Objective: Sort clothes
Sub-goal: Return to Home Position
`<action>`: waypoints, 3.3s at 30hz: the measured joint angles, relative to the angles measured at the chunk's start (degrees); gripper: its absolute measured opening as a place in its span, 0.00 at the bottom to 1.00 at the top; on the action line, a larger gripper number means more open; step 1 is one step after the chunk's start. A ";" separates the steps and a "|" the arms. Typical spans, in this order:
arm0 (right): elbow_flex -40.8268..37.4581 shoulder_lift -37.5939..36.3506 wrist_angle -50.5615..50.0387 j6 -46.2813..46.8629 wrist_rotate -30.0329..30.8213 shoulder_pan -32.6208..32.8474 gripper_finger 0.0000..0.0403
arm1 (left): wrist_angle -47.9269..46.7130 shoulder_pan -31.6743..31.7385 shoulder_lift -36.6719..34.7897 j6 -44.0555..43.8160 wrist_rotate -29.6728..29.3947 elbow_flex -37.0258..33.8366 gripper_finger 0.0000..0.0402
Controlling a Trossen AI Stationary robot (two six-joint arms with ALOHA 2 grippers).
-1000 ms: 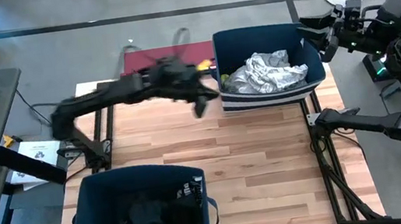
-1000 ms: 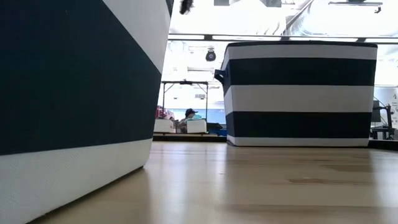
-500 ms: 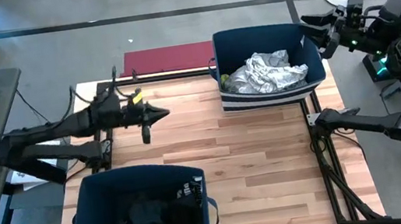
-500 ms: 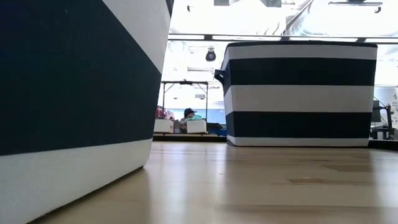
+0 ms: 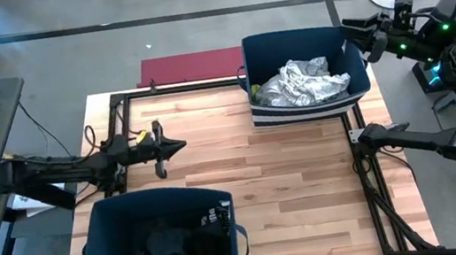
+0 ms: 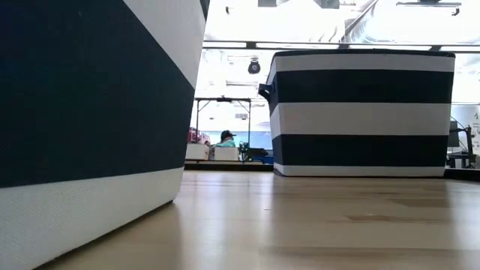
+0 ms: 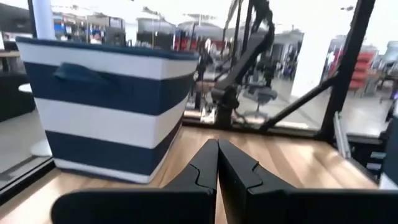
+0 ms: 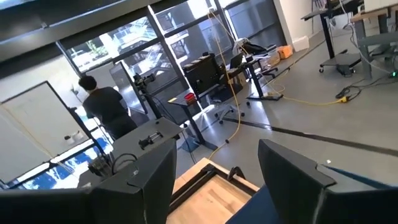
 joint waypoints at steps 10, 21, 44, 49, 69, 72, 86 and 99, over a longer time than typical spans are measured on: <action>0.00 0.00 -0.03 3.30 2.82 0.00 0.54 | -12.60 0.00 -13.23 -0.35 8.91 -1.67 0.00; 0.00 0.00 -4.89 1.84 3.46 0.00 0.54 | -33.14 0.00 -32.42 2.68 9.06 -2.00 0.00; 0.00 -0.04 -7.00 -0.71 3.90 0.01 0.54 | -39.65 -0.13 -39.34 9.42 2.49 -5.27 0.00; 0.00 -0.09 -8.51 -1.23 3.88 0.00 0.54 | -39.40 -0.81 -38.84 8.43 3.94 -5.27 0.00; -0.02 -5.19 -11.16 2.86 3.70 0.00 0.54 | -40.60 -12.57 -39.09 10.09 -3.49 -5.27 0.00; 0.00 -5.69 -11.16 1.63 3.87 0.00 0.54 | -40.74 -12.76 -39.09 12.12 -5.67 -5.30 0.00; -17.24 -7.51 7.60 -0.04 -13.69 7.83 0.54 | -40.74 -12.76 -39.09 6.25 -5.69 -5.30 0.00; -40.13 -1.80 41.17 -5.74 5.34 42.04 0.44 | -40.74 -12.79 -39.07 6.23 -5.74 -5.30 0.00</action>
